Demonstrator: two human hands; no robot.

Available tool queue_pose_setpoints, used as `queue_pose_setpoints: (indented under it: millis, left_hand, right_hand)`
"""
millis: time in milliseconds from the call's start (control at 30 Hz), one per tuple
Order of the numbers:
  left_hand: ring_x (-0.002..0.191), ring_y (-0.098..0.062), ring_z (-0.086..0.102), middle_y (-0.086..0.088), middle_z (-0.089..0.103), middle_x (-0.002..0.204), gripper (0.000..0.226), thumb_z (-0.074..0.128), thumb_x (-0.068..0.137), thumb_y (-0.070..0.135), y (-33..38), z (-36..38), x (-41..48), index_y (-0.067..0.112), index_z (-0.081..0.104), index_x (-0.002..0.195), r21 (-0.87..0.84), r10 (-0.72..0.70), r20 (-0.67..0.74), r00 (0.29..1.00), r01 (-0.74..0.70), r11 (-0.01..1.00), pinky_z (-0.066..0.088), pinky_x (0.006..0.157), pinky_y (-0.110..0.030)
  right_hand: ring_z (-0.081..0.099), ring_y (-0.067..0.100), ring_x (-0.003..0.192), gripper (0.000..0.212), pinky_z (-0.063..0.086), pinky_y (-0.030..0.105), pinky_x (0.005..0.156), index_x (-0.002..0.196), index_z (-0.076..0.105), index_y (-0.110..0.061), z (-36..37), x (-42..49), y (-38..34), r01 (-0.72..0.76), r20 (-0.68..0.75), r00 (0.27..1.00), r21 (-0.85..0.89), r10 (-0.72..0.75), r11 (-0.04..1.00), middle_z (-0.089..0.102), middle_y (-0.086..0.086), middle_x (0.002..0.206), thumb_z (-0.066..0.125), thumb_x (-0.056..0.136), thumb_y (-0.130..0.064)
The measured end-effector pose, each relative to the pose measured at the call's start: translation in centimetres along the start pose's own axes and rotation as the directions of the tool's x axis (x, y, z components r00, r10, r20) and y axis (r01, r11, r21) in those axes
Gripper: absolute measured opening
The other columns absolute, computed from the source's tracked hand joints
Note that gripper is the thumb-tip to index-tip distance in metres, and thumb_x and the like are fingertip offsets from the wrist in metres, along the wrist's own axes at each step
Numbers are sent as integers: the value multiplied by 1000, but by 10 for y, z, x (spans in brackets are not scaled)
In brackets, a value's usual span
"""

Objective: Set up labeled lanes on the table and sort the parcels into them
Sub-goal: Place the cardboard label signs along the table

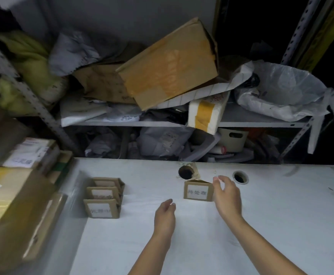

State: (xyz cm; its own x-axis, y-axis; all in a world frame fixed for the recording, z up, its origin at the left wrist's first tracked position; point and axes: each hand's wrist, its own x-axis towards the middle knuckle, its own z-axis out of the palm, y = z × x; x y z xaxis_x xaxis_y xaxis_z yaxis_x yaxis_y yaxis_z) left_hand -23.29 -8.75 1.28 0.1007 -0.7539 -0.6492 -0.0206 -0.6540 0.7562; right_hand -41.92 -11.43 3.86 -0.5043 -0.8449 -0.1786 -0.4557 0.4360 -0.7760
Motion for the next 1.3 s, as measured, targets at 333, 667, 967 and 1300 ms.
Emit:
queue_pose_setpoints:
  millis: [333, 667, 967, 1300]
  left_hand:
    - [118, -26, 54, -8, 57, 135, 38, 49, 100, 13, -17, -194, -18, 16, 50, 138, 37, 62, -475, 878, -50, 998, 40, 97, -35]
    - [127, -24, 52, -3, 50, 141, 81, 56, 94, 6, -19, -210, 7, 30, 12, 158, 83, 190, -304, 934, -172, 982, 47, 100, -39]
    - [104, -43, 62, -13, 64, 114, 66, 53, 89, 12, -23, -221, 25, 38, 29, 145, -32, 78, -213, 974, -86, 996, 52, 77, -48]
    - [111, -25, 64, -11, 69, 114, 15, 45, 105, 22, -25, -202, -17, 20, 54, 117, -511, -75, -106, 992, 10, 859, 49, 97, -38]
  right_hand:
    - [59, 11, 108, 18, 50, 30, 93, 112, 68, -23, 139, -116, -91, 178, 298, 928, 178, -225, 968, 67, -7, 111, 56, 101, -32]
    - [66, 15, 99, 35, 54, 37, 90, 107, 72, -23, 236, -148, -109, -54, 318, 948, 147, 4, 988, 72, -6, 105, 49, 100, -47]
    - [65, 22, 82, 46, 52, 37, 75, 82, 70, -13, 241, -148, -107, -98, 284, 957, 137, 56, 986, 72, 0, 82, 45, 102, -46]
    - [66, 15, 85, 44, 54, 31, 73, 81, 65, -18, 175, -167, -101, -110, 231, 971, 185, 65, 977, 71, -1, 84, 43, 103, -50]
